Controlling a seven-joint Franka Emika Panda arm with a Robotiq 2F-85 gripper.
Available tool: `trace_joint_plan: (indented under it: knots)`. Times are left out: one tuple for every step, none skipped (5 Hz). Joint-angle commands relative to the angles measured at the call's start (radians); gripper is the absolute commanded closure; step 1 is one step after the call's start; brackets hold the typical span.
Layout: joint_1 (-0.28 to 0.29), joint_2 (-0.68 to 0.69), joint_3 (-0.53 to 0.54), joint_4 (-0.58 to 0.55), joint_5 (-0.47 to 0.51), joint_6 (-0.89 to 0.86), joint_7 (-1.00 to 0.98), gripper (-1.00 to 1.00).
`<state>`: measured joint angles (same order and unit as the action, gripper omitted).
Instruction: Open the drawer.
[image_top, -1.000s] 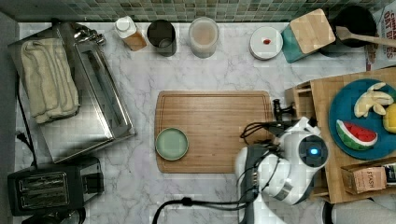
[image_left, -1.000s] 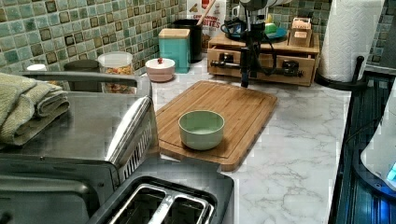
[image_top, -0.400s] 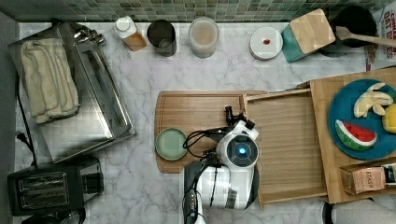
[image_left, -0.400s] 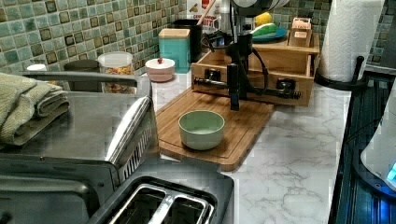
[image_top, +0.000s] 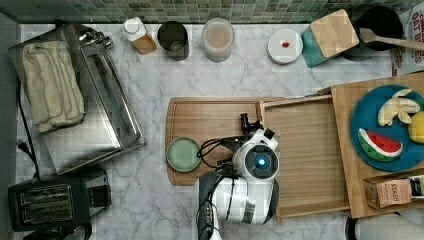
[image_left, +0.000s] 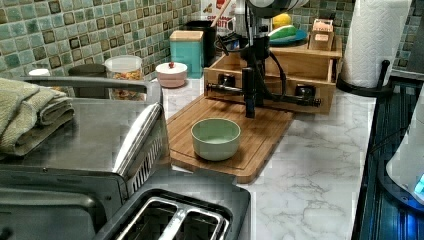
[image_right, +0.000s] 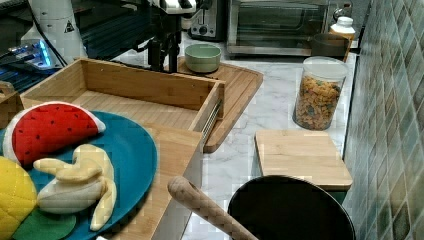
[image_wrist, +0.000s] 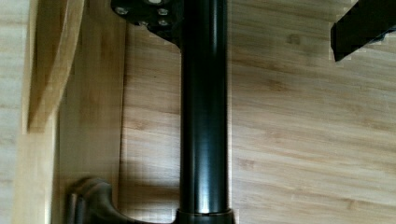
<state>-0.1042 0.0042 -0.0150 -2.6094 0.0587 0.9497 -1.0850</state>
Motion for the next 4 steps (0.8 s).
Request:
trace_joint_plan:
  knots:
    - [0.089, -0.021, 0.100, -0.001, 0.045, -0.034, -0.022, -1.00]
    - [0.091, -0.021, 0.098, -0.001, 0.045, -0.034, -0.022, -1.00]
    - [0.082, -0.021, 0.107, -0.001, 0.045, -0.034, -0.023, -1.00]
    - [0.078, -0.021, 0.111, -0.001, 0.045, -0.033, -0.023, -1.00]
